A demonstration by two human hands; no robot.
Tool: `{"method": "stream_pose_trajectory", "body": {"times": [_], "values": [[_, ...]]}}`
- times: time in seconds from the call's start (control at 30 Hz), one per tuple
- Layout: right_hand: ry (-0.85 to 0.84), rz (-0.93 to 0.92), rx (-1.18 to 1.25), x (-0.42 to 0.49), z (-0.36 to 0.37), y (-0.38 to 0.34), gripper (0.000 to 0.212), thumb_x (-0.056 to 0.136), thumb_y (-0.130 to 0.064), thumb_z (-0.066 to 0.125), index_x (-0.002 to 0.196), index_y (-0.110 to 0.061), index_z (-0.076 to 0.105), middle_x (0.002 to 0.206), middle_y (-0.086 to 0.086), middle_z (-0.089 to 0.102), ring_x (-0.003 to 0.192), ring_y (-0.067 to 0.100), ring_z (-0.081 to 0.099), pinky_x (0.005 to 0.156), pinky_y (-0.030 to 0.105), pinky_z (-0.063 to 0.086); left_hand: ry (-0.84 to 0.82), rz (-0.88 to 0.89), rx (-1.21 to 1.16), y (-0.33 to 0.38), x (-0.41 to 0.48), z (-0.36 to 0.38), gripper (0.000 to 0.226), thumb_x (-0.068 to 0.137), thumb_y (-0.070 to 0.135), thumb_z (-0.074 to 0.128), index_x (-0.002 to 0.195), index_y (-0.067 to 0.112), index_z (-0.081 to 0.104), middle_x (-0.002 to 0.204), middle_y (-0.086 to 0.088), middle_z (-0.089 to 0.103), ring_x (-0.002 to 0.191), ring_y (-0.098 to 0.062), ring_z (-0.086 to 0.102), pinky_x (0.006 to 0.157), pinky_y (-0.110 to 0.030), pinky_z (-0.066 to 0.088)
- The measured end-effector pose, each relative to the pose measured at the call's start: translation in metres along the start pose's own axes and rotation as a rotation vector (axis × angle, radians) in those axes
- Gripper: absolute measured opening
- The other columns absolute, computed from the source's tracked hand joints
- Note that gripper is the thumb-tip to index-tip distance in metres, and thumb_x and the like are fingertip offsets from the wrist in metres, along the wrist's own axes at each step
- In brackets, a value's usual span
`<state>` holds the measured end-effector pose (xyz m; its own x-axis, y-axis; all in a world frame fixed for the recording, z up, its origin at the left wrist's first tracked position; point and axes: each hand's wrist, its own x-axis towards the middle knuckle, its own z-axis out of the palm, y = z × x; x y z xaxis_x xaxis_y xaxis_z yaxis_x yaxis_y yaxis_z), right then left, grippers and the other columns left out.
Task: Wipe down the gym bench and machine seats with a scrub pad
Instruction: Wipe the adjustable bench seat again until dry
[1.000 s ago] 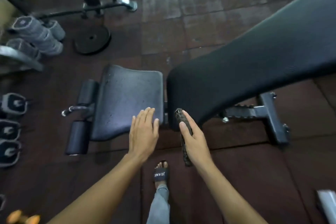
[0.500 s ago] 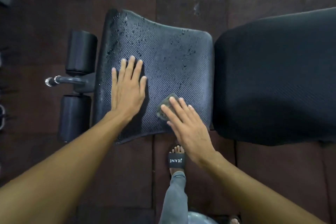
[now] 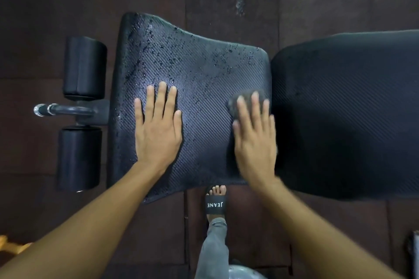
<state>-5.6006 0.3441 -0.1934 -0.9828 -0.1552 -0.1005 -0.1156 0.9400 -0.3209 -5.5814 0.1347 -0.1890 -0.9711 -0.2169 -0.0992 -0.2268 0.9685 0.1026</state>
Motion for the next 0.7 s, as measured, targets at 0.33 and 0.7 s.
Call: {"method": "stream_pose_trajectory", "body": {"times": [0.33, 0.7], "values": [[-0.157, -0.451, -0.106, 0.084, -0.007, -0.005, 0.052, 0.105, -0.041, 0.029, 0.156, -0.035, 0.02, 0.166, -0.003, 0.013, 0.153, 0.022, 0.01, 0.122, 0.048, 0.016, 0.006, 0.012, -0.007, 0.0, 0.0, 0.0, 0.054, 0.105, 0.034, 0.024, 0.156, 0.02, 0.016, 0.164, -0.001, 0.012, 0.152, -0.022, 0.006, 0.123, -0.049, 0.008], [-0.154, -0.271, -0.058, -0.009, -0.008, -0.01, 0.053, 0.105, -0.037, 0.033, 0.156, -0.032, 0.019, 0.166, -0.001, 0.012, 0.153, 0.023, 0.007, 0.122, 0.045, 0.017, -0.021, 0.0, 0.005, 0.0, 0.0, -0.002, 0.055, 0.104, 0.035, 0.022, 0.156, 0.018, 0.017, 0.164, -0.002, 0.012, 0.152, -0.023, 0.007, 0.123, -0.049, 0.008]]}}
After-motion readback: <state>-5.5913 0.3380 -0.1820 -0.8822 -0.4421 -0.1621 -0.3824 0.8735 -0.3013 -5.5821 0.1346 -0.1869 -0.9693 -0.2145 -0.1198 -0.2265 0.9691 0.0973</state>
